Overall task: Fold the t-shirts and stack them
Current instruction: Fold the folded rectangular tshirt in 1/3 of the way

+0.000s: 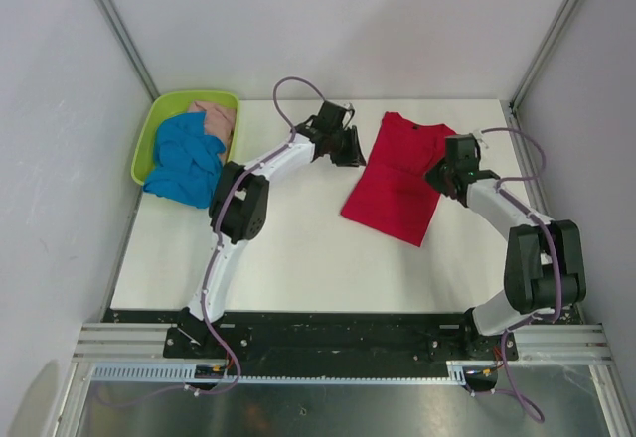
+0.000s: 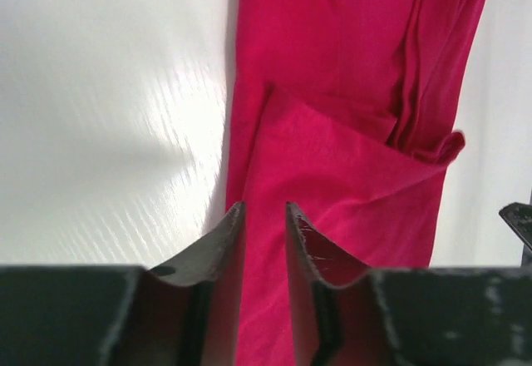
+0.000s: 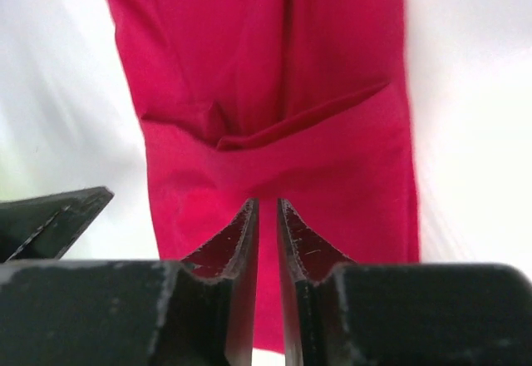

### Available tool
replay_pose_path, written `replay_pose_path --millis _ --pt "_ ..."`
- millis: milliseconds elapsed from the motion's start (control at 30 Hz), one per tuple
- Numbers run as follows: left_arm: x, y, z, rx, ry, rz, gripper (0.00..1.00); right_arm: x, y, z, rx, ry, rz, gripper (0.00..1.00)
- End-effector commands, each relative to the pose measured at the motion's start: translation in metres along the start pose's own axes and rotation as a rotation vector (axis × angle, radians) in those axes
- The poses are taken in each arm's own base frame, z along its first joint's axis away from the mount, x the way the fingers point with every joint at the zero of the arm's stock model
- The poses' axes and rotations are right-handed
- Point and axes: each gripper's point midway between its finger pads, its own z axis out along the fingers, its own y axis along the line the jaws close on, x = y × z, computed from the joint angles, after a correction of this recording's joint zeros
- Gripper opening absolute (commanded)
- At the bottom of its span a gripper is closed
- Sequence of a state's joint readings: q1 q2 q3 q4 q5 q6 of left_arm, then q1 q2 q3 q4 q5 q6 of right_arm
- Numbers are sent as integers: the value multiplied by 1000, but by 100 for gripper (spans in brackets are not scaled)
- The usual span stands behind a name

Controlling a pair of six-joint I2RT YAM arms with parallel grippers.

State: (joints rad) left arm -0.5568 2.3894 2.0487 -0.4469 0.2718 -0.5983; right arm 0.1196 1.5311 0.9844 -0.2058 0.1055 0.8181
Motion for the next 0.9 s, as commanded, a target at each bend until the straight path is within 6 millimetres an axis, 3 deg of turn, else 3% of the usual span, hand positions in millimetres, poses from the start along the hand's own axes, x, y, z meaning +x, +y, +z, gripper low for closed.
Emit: replay_pose_path --millis 0,200,400,533,667,867 --pt "11 -40 -24 109 24 82 25 19 28 7 -74 47 -59 16" --pt "24 -48 -9 163 71 87 21 41 37 40 -79 115 -101 11" --pt "22 -49 4 182 77 72 20 38 39 69 -64 129 -99 11" --pt "20 -44 14 169 65 73 21 39 41 85 -48 145 -92 17" --pt "9 -39 24 168 27 72 23 46 44 86 -42 182 -90 20" --pt "-15 -31 29 161 -46 38 25 40 37 74 -4 179 -108 21"
